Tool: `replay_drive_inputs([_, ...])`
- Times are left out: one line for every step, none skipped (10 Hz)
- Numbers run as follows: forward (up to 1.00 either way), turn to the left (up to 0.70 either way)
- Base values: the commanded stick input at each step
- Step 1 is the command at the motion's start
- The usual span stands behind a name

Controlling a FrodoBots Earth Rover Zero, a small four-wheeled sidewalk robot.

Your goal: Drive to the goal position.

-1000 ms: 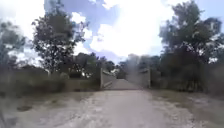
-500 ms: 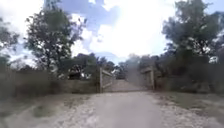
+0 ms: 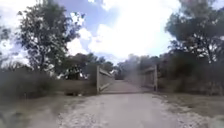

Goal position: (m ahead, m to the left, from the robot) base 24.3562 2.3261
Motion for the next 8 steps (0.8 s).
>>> replay_drive_inputs([0.85, 0.00])
replay_drive_inputs([0.85, 0.00])
replay_drive_inputs([0.85, 0.00])
replay_drive_inputs([0.85, 0.00])
replay_drive_inputs([0.85, 0.00])
replay_drive_inputs([0.85, 0.00])
replay_drive_inputs([0.85, 0.00])
replay_drive_inputs([0.85, 0.00])
